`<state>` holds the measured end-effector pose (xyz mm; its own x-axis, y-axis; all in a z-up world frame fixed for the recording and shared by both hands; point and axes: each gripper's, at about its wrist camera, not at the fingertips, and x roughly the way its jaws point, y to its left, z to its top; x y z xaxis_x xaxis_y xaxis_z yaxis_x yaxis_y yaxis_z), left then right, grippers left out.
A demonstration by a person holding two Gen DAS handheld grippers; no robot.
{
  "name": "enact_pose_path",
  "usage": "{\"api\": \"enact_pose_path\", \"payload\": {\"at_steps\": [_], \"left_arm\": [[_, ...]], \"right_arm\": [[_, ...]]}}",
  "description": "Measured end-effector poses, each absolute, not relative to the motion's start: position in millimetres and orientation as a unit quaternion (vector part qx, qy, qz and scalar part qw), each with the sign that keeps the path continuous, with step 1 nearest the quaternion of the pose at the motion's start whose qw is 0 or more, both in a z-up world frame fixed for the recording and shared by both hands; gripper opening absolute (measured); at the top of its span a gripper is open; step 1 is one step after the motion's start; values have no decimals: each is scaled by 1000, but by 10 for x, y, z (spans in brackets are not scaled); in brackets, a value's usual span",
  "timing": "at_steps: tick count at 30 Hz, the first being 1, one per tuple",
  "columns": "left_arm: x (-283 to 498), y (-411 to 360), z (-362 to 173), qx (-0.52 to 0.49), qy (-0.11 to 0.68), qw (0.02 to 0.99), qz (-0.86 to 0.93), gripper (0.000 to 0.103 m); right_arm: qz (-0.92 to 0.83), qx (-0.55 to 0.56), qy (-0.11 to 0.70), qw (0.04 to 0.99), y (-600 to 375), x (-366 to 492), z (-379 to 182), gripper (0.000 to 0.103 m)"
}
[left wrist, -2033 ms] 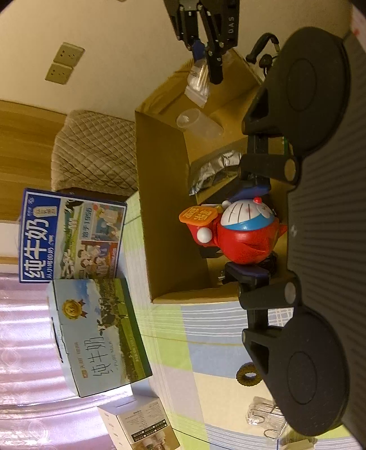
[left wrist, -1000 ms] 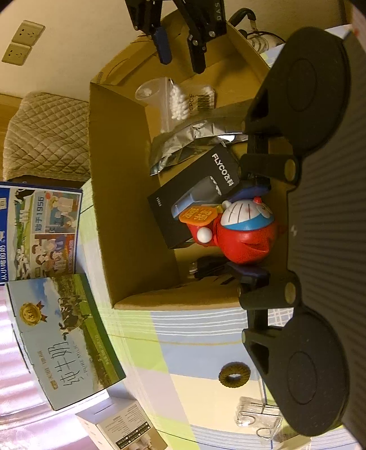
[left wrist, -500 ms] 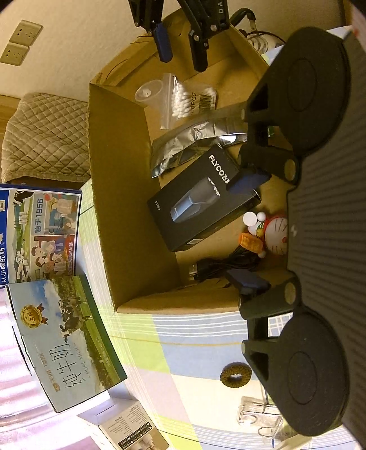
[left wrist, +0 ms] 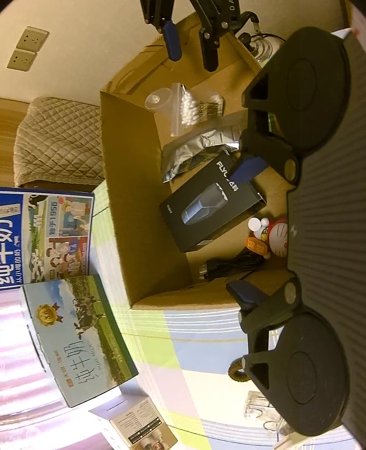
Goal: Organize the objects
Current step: 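Withdraw both tools from the cardboard box back over the table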
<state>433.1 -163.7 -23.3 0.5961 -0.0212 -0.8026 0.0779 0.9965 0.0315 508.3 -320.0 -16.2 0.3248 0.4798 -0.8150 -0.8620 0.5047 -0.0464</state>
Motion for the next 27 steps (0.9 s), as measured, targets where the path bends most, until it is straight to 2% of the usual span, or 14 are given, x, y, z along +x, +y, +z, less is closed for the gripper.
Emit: {"api": "enact_pose_path", "payload": {"at_steps": [27], "left_arm": [[3661,-1228,205,-4,394,919,-11,85]], "right_arm": [[413,-170,350,823,-3277,4379,162,53]]}}
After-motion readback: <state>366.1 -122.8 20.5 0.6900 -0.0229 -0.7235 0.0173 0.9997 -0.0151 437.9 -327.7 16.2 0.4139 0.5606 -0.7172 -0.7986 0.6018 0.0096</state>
